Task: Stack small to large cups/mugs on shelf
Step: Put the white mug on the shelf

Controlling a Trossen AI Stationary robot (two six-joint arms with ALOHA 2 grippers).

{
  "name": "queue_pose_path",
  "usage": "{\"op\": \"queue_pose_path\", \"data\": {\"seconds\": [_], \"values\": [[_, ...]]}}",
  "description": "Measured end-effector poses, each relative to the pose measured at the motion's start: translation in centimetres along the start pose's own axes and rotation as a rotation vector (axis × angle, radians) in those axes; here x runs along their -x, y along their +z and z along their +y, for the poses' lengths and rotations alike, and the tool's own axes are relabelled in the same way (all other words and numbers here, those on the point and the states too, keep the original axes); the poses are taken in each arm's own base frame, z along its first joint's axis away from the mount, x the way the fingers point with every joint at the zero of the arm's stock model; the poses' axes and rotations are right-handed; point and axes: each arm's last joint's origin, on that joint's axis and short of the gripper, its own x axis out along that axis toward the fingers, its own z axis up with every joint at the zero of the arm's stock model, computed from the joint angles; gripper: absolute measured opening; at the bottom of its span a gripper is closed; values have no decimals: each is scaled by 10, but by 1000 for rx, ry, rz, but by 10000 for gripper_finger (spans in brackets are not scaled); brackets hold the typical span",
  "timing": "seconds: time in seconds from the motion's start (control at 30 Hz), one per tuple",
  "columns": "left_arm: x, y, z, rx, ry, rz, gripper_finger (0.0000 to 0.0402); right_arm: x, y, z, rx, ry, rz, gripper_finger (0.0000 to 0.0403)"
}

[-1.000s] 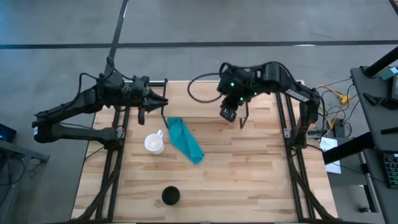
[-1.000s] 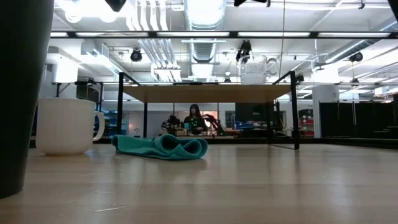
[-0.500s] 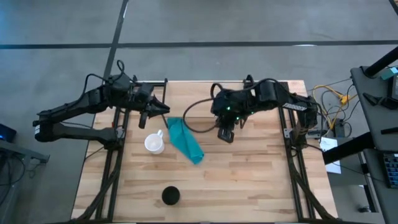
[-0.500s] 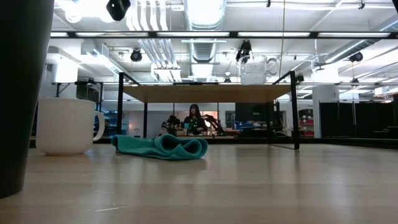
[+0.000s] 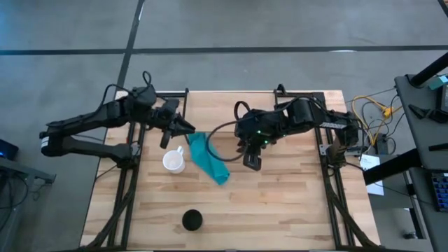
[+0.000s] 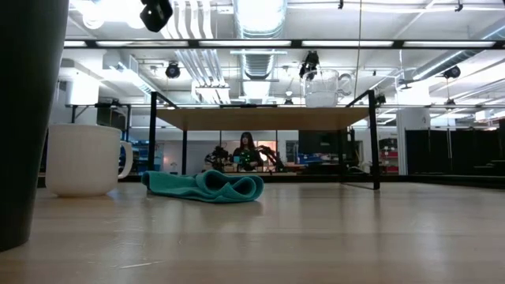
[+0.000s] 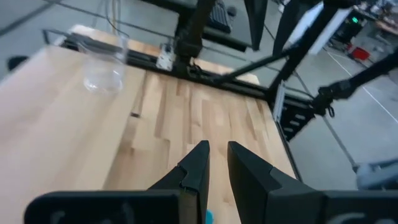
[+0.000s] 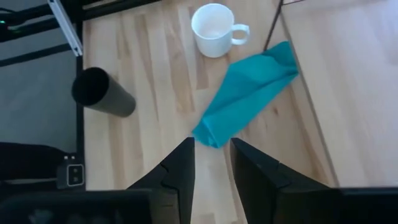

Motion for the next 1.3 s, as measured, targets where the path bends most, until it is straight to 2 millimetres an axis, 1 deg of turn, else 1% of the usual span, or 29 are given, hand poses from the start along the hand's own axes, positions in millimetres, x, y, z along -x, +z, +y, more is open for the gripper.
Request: {"op": "queue_pose_path", "data": {"seconds": [0.2,0.33,0.47,0.7,0.97,1.17,1.3], "values": [[-16,-7,-4,-27,-40,65,42,-9,-4,16,33,34,-5,93],[-26,-11,-7,-28,-66,102,42,-20,-8,28,60,54,2,96],[-36,-20,-8,-25,-82,149,42,-33,-15,34,79,57,32,104],[-49,-29,-12,-23,-109,204,42,-48,-22,39,94,55,60,112],[-60,-33,-9,-14,-107,239,42,-62,-19,42,131,80,1,112],[-62,-34,-13,-23,-122,239,42,-70,-21,42,137,80,2,114],[-62,-35,-16,-27,-134,248,42,-73,-24,46,122,85,9,115]]}}
